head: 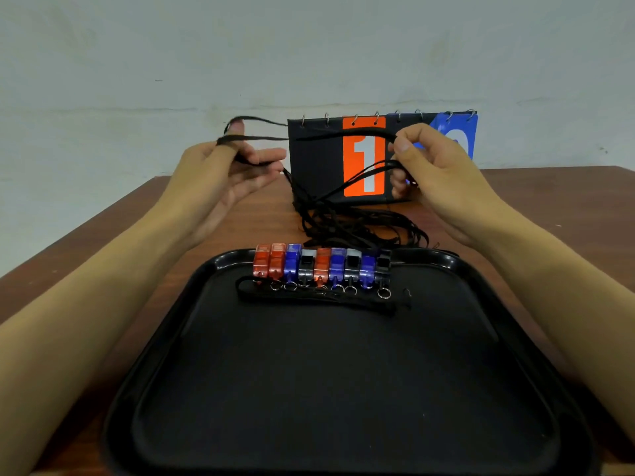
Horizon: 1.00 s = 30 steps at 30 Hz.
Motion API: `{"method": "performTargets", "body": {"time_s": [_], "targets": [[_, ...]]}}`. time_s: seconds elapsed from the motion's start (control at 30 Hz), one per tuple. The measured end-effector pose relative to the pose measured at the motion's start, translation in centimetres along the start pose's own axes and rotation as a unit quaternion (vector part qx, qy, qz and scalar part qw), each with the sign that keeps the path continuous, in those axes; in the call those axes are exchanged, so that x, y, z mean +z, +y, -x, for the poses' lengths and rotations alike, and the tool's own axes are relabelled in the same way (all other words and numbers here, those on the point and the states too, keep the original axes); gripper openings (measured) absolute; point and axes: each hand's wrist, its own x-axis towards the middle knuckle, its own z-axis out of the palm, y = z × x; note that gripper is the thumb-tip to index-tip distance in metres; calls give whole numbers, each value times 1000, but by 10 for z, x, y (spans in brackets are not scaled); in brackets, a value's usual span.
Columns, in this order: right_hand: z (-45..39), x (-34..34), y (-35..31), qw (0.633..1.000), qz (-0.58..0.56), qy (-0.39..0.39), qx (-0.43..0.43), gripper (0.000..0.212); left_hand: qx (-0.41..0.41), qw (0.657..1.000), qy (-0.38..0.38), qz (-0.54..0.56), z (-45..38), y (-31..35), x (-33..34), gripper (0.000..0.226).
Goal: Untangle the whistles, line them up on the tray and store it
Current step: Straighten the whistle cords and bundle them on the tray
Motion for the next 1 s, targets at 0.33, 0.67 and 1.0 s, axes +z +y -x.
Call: {"method": "performTargets", "body": {"time_s": [0.33, 0.67, 1.0], "targets": [[1, 14, 8, 990, -31, -131, 46, 18, -71, 942, -137, 298, 28, 14, 25, 56], [8, 28, -1, 923, -215, -291, 130, 22, -81, 897, -211, 380, 34, 14, 28, 52], [1, 12, 6, 984, 102, -145, 14, 23, 19, 982, -118, 145, 22, 18, 22, 58]]}}
